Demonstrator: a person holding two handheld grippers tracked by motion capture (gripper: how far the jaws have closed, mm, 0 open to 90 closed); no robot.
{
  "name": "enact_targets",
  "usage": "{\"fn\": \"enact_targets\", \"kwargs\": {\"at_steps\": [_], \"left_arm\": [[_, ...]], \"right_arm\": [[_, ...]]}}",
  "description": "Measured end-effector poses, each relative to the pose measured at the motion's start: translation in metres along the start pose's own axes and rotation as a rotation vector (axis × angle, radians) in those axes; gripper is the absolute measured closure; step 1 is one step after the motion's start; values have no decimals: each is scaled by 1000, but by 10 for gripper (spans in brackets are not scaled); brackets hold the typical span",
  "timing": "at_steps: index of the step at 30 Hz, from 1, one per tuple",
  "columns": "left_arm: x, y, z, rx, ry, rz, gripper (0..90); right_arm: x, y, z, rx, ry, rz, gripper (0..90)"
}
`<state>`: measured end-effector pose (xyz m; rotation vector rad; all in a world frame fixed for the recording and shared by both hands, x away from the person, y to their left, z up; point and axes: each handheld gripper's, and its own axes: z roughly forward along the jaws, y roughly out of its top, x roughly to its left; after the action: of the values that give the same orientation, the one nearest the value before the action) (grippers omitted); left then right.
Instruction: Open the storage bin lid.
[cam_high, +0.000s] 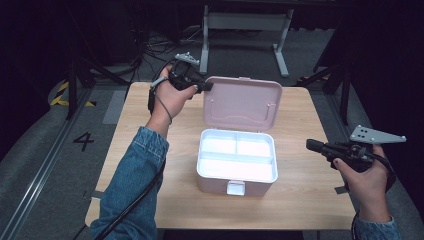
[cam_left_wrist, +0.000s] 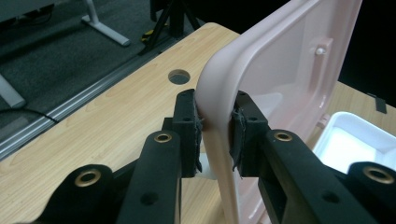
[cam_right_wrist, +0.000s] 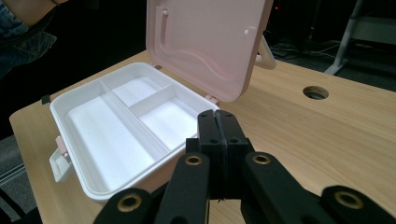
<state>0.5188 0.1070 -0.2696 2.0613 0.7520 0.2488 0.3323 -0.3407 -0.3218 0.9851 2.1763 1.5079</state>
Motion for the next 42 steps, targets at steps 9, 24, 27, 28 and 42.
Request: {"fn": "enact_targets", "kwargs": {"at_steps": [9, 24, 27, 28, 42], "left_arm": [[12, 5, 17, 67, 31, -29, 745], [29, 2, 42, 132, 46, -82, 730], [33, -1, 45, 152, 48, -101, 725], [34, -2, 46, 157, 50, -106, 724], [45, -14, 63, 217, 73, -130, 711]], "right_arm": [[-3, -3, 0, 9, -4, 5, 900], [-5, -3, -5, 0, -7, 10, 900], [-6, -4, -5, 2, -10, 15, 900], [-6, -4, -5, 3, -11, 13, 900], [-7, -5, -4, 4, -7, 21, 900]]}}
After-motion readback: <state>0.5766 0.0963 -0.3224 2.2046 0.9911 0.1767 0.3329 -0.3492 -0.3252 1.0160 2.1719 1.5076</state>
